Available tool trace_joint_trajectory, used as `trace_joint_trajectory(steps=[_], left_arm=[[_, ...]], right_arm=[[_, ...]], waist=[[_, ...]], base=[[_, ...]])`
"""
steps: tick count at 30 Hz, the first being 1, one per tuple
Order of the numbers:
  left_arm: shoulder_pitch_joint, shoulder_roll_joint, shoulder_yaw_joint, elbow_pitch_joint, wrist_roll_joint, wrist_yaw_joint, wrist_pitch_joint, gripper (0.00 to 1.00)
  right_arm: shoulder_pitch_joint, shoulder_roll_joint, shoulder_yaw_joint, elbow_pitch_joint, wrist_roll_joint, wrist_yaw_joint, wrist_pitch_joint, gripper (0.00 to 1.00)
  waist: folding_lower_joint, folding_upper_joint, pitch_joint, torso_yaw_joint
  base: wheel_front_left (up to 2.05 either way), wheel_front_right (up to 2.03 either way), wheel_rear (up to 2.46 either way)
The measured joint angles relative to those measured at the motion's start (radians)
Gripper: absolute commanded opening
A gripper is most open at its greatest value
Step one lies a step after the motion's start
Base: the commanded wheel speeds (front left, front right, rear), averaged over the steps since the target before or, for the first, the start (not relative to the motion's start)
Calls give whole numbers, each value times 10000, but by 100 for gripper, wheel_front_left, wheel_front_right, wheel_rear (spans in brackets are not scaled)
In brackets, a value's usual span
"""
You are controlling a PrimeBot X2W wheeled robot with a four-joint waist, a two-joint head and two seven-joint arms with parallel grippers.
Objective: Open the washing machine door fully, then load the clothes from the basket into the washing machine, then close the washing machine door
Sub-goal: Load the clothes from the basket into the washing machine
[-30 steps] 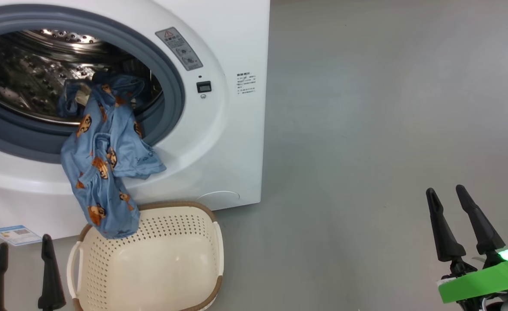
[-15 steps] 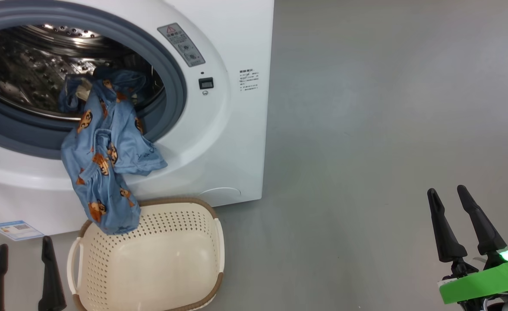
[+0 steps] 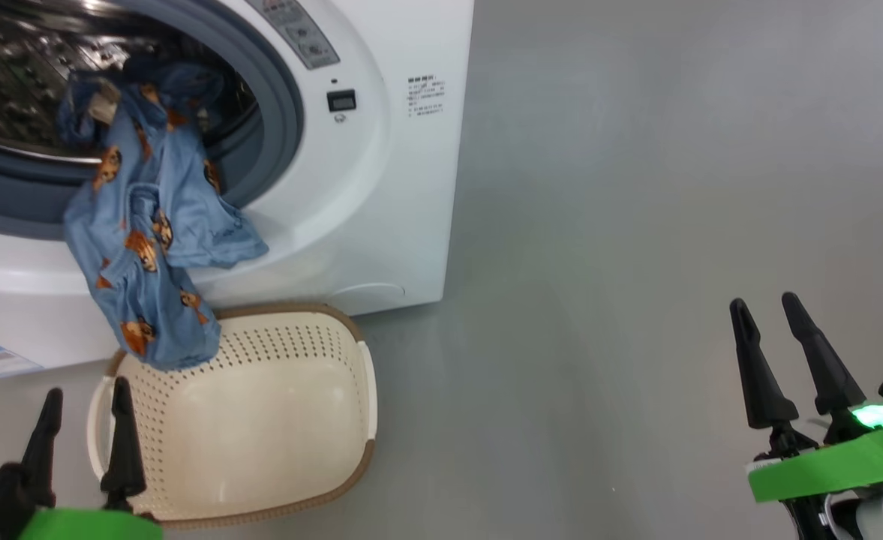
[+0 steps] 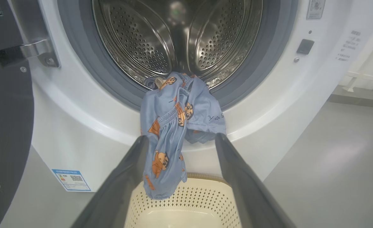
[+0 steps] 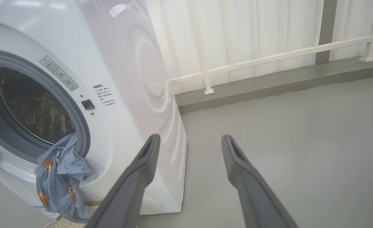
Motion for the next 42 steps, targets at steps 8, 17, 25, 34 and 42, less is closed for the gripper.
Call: trace_joint_trajectory(steps=[8,17,25,34,42], left_arm=[[-1579,604,-518,1290,-205,0,0,100],[-3305,1350,-1446,3206,-587,0,0,100],[-4956,1843,-1785,5156,-997,-4,0,100],[-6058,2065,-1352,6435,-999,-27,0,100],[-6748,2280,-1390,7189,-1101,-27,0,100]], right_arm=[[-617,209,178,-79,-69,0,0,100],[-988,349,255,-90,-109,0,0,100],[-1595,403,468,-186,-196,0,0,100],[-1754,443,514,-203,-290,0,0,100],[-1783,504,610,-224,-456,0,0,100]], waist=[[1,0,971,-191],[1,0,1947,-474],[1,0,2740,-628],[0,0,3260,-795],[0,0,3522,-924]], base=[[0,0,0],[0,0,0],[0,0,0],[0,0,0],[0,0,0]])
